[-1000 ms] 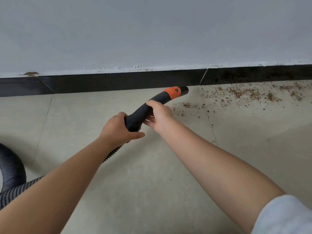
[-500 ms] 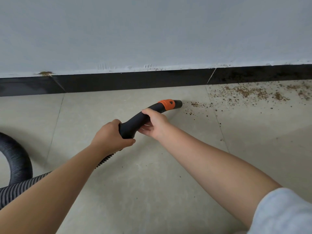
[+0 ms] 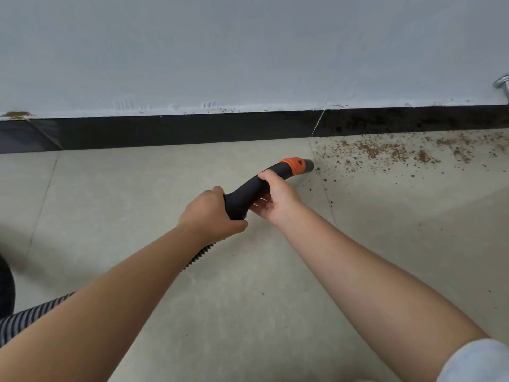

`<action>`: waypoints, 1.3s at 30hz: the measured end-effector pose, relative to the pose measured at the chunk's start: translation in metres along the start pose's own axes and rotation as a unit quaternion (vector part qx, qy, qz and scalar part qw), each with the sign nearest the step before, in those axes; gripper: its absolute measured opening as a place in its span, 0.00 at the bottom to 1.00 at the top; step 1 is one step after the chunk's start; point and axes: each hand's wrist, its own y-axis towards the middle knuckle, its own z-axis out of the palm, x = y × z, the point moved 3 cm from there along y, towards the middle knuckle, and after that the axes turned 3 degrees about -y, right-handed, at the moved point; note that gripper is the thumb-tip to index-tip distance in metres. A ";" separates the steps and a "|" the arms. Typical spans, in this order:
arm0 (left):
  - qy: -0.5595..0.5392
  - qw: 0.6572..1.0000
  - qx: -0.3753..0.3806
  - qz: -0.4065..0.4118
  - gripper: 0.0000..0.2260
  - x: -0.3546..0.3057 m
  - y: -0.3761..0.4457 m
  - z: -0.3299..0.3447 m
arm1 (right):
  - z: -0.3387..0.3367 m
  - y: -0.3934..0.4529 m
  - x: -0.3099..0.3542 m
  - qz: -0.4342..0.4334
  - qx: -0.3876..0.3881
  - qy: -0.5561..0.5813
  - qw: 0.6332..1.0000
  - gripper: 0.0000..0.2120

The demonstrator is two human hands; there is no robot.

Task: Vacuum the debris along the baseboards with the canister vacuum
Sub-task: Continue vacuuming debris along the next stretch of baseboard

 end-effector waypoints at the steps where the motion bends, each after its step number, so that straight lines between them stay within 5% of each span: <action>1: 0.000 1.000 0.003 0.003 0.19 -0.004 0.001 0.002 | -0.004 0.001 0.002 -0.003 -0.005 0.004 1.000 0.21; 9: -0.037 0.999 -0.010 0.017 0.18 -0.004 -0.001 0.003 | -0.007 0.001 0.004 -0.027 -0.005 -0.006 1.000 0.22; 21: -0.051 0.998 -0.043 -0.002 0.17 0.071 -0.031 -0.042 | 0.061 -0.026 -0.037 0.008 0.074 -0.040 0.996 0.12; 39: -0.009 0.999 -0.030 -0.029 0.17 0.108 -0.054 -0.055 | 0.083 -0.042 -0.074 0.032 0.099 -0.021 0.994 0.19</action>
